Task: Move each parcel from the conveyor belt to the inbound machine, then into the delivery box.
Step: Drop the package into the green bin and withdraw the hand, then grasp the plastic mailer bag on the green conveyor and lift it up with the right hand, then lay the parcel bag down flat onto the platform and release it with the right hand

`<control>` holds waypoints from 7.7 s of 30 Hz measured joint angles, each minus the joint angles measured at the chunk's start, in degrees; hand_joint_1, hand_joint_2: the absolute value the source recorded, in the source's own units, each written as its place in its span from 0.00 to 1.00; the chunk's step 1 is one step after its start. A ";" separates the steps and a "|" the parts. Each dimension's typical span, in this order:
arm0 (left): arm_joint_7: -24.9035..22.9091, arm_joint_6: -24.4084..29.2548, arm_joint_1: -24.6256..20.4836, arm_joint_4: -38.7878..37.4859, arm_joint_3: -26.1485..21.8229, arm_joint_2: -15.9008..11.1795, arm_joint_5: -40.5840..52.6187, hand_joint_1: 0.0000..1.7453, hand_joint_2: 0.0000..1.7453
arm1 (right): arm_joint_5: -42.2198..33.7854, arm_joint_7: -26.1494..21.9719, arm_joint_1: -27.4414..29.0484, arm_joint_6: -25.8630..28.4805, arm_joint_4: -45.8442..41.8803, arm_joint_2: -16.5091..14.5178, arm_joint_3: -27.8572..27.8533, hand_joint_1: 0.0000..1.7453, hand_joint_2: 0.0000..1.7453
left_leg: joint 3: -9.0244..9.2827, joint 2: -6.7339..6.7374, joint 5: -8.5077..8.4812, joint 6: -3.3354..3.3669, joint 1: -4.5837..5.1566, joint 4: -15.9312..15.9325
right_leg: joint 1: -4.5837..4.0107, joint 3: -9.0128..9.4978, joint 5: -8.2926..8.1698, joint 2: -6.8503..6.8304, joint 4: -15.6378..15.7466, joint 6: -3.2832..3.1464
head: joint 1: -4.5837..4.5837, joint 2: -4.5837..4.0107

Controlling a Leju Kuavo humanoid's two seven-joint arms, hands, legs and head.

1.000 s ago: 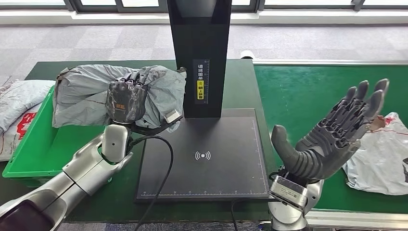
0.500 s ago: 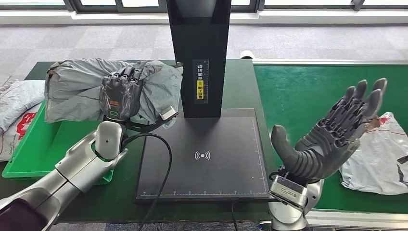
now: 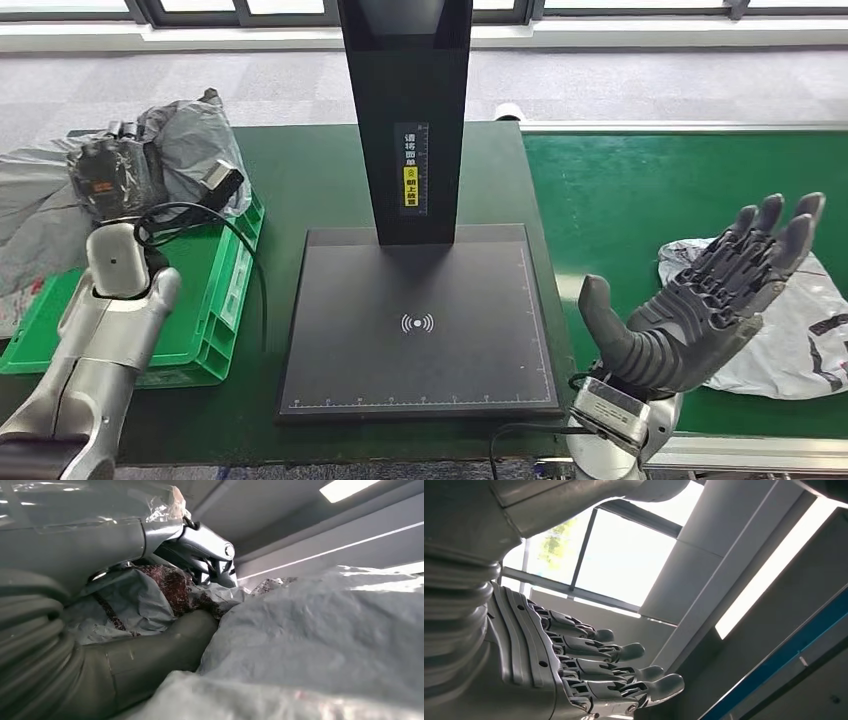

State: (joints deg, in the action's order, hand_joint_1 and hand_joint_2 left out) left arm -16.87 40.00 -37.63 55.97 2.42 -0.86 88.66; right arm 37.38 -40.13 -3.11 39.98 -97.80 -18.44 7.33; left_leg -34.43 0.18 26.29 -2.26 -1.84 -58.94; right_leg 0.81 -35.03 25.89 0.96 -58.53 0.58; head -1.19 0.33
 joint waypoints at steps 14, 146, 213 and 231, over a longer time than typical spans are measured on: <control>-0.17 0.02 1.51 -3.15 -15.69 4.85 1.26 1.00 1.00 | 0.22 0.02 0.05 -0.02 -0.01 0.01 -0.54 0.00 1.00 | -0.09 -0.22 0.00 0.01 0.00 -0.01 | 0.01 0.03 0.01 -0.13 0.01 0.01 | 0.01 0.01; 57.09 -31.16 40.56 44.03 9.95 19.07 -82.60 0.00 1.00 | 37.06 38.22 -32.13 -39.49 81.36 28.69 -40.27 0.00 1.00 | -0.34 -0.66 0.00 0.42 0.29 -0.07 | 0.28 0.07 0.02 -0.74 0.09 0.34 | 0.01 0.00; 57.00 -30.65 36.03 35.91 10.77 19.49 -80.98 0.00 1.00 | 38.01 26.59 -7.60 -5.62 31.45 -0.31 5.50 1.00 1.00 | -0.25 -0.62 -0.05 0.07 0.00 0.14 | 0.00 0.08 0.19 -0.72 0.05 0.07 | -0.01 0.01; 57.00 -30.72 33.39 30.87 10.28 20.56 -80.24 0.00 1.00 | 23.91 21.17 -10.28 -13.39 42.41 -0.54 16.22 1.00 1.00 | -0.28 -0.66 -0.06 0.05 0.02 0.11 | 0.02 0.06 0.14 -0.71 0.06 0.07 | 0.01 0.00</control>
State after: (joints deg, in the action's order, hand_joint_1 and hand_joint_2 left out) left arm 40.13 9.28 -4.24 86.83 12.70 19.70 8.41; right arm 61.29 -18.96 -13.39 26.59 -55.39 -18.97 23.56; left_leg -34.71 -0.48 26.24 -2.21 -1.82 -58.83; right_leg 0.83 -34.97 26.03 0.25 -58.47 0.65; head -1.18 0.33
